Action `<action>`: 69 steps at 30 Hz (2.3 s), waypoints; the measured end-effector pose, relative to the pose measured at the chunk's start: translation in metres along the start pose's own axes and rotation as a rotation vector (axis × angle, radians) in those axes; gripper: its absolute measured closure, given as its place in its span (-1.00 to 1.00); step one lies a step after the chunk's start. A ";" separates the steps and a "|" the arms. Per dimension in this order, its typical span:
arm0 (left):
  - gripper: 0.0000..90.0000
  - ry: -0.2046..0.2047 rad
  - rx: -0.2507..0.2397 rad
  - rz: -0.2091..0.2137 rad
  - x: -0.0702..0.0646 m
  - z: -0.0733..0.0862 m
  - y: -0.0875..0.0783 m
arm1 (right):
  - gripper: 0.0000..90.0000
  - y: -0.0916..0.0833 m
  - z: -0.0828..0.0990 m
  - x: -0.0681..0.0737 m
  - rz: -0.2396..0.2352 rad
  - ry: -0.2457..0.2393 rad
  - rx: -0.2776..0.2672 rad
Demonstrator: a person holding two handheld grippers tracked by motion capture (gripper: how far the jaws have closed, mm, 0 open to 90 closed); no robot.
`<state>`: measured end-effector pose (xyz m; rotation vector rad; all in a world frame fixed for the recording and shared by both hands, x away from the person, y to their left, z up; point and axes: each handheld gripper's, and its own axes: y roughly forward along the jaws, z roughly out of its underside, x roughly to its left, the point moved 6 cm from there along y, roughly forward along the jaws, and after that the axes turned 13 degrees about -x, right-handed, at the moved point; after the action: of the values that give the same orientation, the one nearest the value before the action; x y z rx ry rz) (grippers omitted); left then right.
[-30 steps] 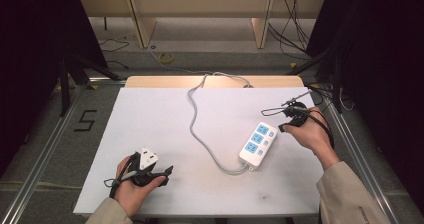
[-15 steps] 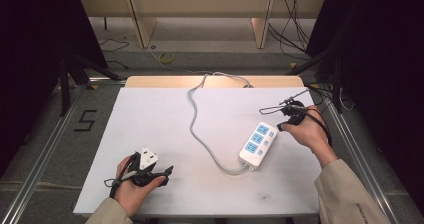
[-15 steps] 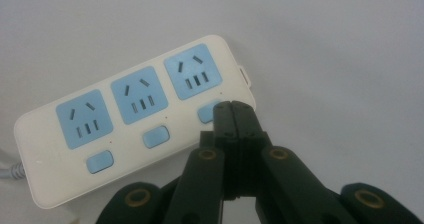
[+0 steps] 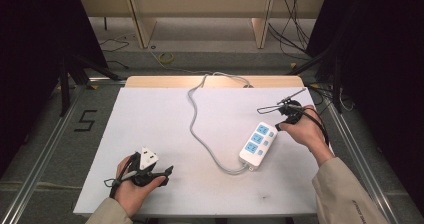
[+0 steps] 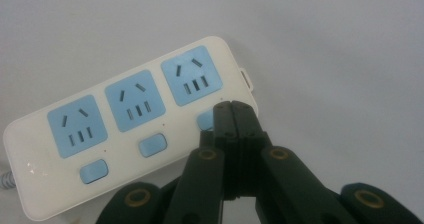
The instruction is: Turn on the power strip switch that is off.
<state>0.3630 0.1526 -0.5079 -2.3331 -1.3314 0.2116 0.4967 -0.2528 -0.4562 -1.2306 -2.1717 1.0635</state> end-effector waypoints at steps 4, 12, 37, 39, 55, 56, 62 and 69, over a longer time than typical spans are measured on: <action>-0.42 0.000 0.001 0.001 0.000 0.000 0.000 | 1.00 0.004 0.000 0.000 -0.002 -0.002 0.002; -0.42 0.001 0.001 0.001 0.000 0.000 0.000 | 1.00 0.011 -0.001 0.001 -0.004 0.001 0.020; -0.42 0.003 0.001 0.002 0.000 0.000 0.000 | 1.00 0.029 0.000 0.006 -0.018 -0.013 0.064; -0.42 0.003 0.001 0.002 0.000 0.000 0.000 | 1.00 0.030 0.001 0.006 -0.019 -0.015 0.069; -0.42 0.003 0.000 0.002 0.000 0.000 0.000 | 1.00 0.032 0.001 0.006 -0.026 -0.018 0.082; -0.42 0.002 0.000 0.002 0.000 0.000 0.000 | 1.00 0.032 0.001 0.006 -0.027 -0.019 0.082; -0.42 0.003 0.000 0.002 0.000 0.000 0.000 | 1.00 0.032 0.001 0.006 -0.027 -0.013 0.088; -0.42 0.004 -0.001 0.002 -0.001 -0.001 0.000 | 1.00 0.033 0.001 0.006 -0.024 -0.019 0.092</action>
<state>0.3627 0.1520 -0.5074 -2.3342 -1.3279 0.2072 0.5100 -0.2378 -0.4832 -1.1552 -2.1214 1.1552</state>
